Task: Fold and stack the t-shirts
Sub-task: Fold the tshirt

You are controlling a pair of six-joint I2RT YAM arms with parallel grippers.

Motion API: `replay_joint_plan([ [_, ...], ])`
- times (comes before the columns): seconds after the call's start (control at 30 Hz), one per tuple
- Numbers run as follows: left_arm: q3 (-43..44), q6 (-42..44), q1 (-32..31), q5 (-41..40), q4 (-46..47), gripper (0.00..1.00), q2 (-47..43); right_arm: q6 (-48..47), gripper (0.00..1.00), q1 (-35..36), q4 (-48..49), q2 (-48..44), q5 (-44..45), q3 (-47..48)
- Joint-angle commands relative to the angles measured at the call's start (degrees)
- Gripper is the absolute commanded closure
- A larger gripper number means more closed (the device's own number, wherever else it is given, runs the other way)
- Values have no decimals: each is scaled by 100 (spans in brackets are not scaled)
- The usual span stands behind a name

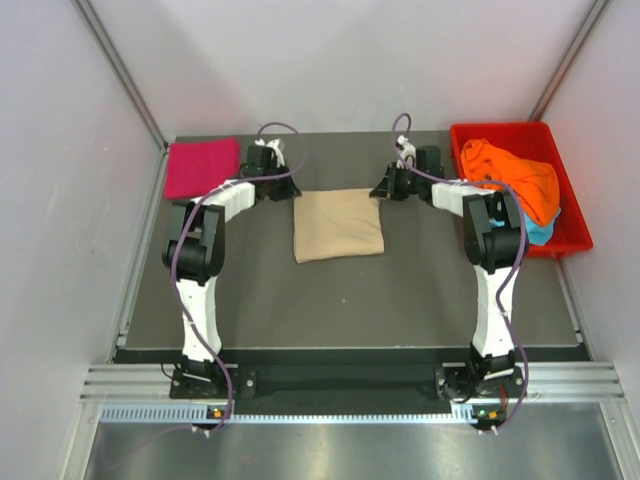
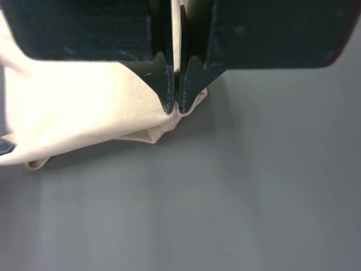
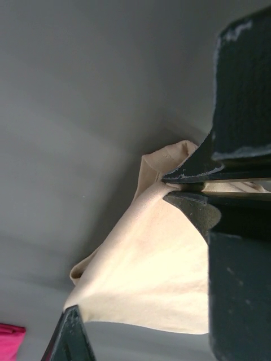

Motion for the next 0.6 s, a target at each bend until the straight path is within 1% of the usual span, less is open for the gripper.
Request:
replay_joint_plan([
  [0.0, 459, -3, 78, 19, 221, 100, 148, 22, 100, -8, 166, -240, 230, 79],
  [0.1, 504, -3, 69, 106, 272, 100, 263, 22, 100, -17, 122, -204, 353, 88],
  [0.2, 512, 15, 69, 308, 360, 100, 325, 74, 100, -35, 350, -266, 388, -87],
  [0.27, 530, 6, 78, 370, 431, 96, 395, 101, 100, -43, 482, -301, 414, -184],
  [0.33, 600, 15, 78, 362, 396, 90, 448, 136, 98, -61, 474, -301, 450, -219],
  [0.37, 687, 15, 69, 353, 361, 81, 491, 188, 91, -61, 543, -301, 484, -246],
  [0.4, 723, 50, 69, 353, 309, 78, 483, 241, 86, -78, 587, -379, 528, -350],
  [0.43, 784, 76, 78, 344, 195, 73, 466, 285, 77, -87, 675, -441, 564, -412],
  [0.47, 793, 103, 69, 327, 150, 67, 352, 355, 73, -96, 737, -520, 607, -483],
  [0.5, 802, 173, 78, 231, 63, 65, 282, 391, 66, -105, 763, -686, 643, -579],
  [0.53, 837, 217, 69, 108, -34, 64, 211, 434, 57, -148, 764, -775, 695, -623],
  [0.57, 916, 252, 78, -6, -296, 62, 45, 513, 43, -166, 755, -871, 765, -659],
])
